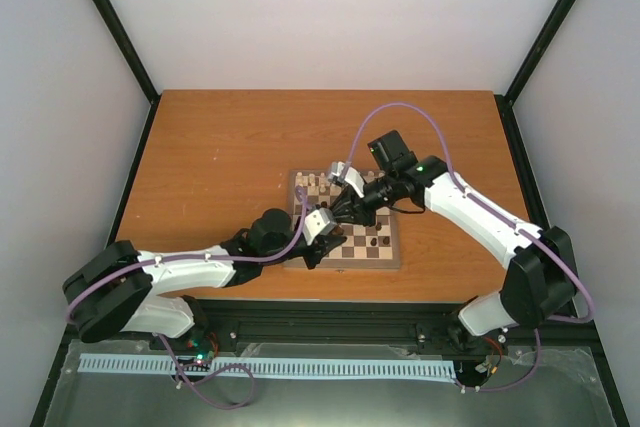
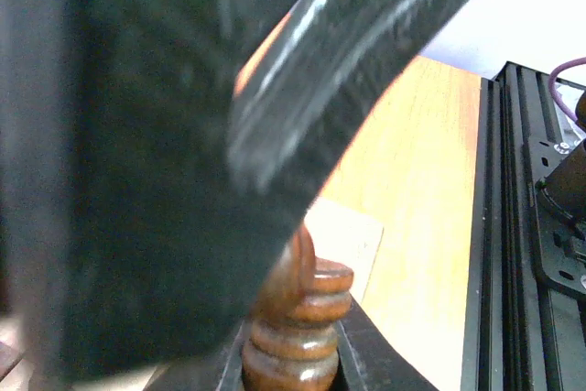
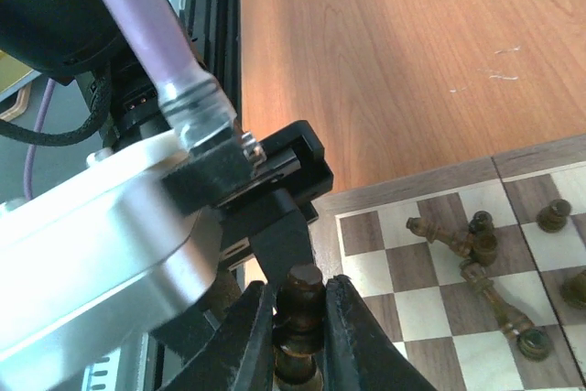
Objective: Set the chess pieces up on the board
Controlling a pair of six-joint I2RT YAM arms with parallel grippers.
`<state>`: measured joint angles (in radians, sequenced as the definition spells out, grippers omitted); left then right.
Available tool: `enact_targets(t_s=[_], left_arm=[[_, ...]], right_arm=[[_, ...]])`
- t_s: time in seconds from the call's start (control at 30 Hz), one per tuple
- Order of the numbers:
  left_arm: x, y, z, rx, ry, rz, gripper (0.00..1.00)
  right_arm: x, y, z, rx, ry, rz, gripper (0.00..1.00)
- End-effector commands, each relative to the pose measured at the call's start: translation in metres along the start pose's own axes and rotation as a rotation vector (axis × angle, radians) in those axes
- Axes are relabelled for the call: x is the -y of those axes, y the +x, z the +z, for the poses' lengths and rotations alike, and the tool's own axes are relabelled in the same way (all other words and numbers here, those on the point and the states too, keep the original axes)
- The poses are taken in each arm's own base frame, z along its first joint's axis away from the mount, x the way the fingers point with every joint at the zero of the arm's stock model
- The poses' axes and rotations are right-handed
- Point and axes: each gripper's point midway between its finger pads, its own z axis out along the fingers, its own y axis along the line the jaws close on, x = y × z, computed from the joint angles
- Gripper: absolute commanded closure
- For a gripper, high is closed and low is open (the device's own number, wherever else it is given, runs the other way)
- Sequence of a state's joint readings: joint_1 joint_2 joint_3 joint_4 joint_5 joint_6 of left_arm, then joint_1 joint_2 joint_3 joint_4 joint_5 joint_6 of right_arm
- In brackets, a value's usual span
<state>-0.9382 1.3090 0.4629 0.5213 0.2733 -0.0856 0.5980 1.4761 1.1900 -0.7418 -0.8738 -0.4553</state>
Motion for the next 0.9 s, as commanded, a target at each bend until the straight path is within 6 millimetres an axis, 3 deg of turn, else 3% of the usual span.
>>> enact_targets(t_s=[0.0,0.27,0.47,0.67,0.87], left_arm=[[0.000,-0.010,-0.004,0.027,-0.018,-0.020,0.84],[-0.035,0.018,-0.027,-0.044,-0.233,-0.187,0.85],[-0.062,0.045,-0.070,-0.087,-0.464,-0.355,0.85],[-0.066,0.032,-0.116,0.029,-0.552,-0.398,0.84],[-0.071,0.032,-0.137,0.068,-0.608,-0.417,0.84]], right_arm=[[0.002,-0.010,-0.013,0.075,0.048,-0.068,0.96],[0.004,0.012,-0.001,0.136,0.013,-0.138,0.96],[0.007,0.037,0.016,0.153,-0.021,-0.210,0.96],[0.020,0.058,0.031,0.178,0.036,-0.274,0.96],[0.041,0.080,0.044,0.180,0.122,-0.299,0.97]])
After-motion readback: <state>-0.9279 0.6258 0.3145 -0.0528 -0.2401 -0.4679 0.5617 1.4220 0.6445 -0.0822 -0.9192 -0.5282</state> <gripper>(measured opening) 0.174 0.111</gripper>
